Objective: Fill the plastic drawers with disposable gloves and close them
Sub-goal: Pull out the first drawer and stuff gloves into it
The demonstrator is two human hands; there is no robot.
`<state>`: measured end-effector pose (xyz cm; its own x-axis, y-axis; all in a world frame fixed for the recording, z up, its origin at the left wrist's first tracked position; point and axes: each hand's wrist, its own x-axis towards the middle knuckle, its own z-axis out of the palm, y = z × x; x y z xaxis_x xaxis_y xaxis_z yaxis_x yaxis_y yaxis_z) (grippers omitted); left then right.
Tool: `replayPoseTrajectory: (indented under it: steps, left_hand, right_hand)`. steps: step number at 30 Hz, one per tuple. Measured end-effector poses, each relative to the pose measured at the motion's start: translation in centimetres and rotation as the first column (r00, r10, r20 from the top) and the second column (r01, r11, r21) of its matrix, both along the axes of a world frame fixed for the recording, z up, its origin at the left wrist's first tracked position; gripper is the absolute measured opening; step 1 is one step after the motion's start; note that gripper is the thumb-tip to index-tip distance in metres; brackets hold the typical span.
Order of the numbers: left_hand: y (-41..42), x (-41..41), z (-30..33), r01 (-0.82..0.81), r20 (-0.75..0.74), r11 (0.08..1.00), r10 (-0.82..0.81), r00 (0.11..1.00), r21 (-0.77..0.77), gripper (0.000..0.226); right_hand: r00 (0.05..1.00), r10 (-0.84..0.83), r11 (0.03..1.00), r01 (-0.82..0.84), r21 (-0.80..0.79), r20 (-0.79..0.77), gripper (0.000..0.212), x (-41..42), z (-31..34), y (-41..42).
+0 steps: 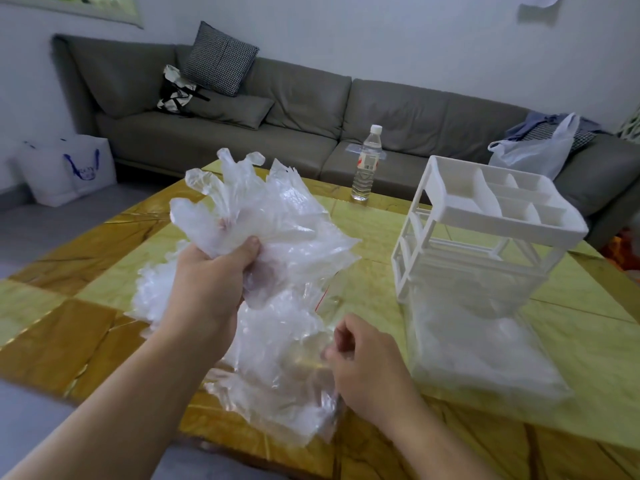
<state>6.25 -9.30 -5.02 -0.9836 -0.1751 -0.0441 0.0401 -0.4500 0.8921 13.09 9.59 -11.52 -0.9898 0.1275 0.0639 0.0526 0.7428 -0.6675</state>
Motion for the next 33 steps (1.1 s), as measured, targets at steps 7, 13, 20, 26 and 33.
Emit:
replayPoseTrajectory:
  steps: [7, 13, 20, 26, 33]
  left_hand:
    - [-0.3, -0.1, 0.3, -0.037, -0.009, 0.998, 0.037, 0.999, -0.045, 0.016]
    - [-1.1, -0.4, 0.0, -0.111, -0.002, 0.989, 0.112, 0.994, -0.102, 0.015]
    - [0.6, 0.4, -0.9, -0.049, 0.03, 0.94, 0.063, 0.998, -0.336, 0.007]
    - [4.4, 2.8, -2.4, 0.165, 0.018, 0.88, -0.176, 0.984, -0.446, 0.021]
    - [6.1, 5.0, -1.3, 0.333, -0.045, 0.826, -0.395, 0.918, -0.455, 0.034]
  right_hand:
    - [0.999, -0.041, 0.961, 0.042, -0.272, 0.011, 0.027, 0.2, 3.3, 3.1]
    - [0.981, -0.19, 0.729, 0.111, -0.675, -0.044, 0.026, 0.4, 6.2, 7.7]
    - [0.964, -0.205, 0.244, -0.117, -0.963, -0.169, 0.063, 1.3, 9.2, 12.0]
    - [0.967, -0.232, 0.282, -0.034, -0.959, -0.103, 0.015, 1.1, 8.3, 7.6]
    - [0.955, -0.288, 0.66, 0.143, -0.738, -0.073, 0.013, 1.4, 7.0, 4.5]
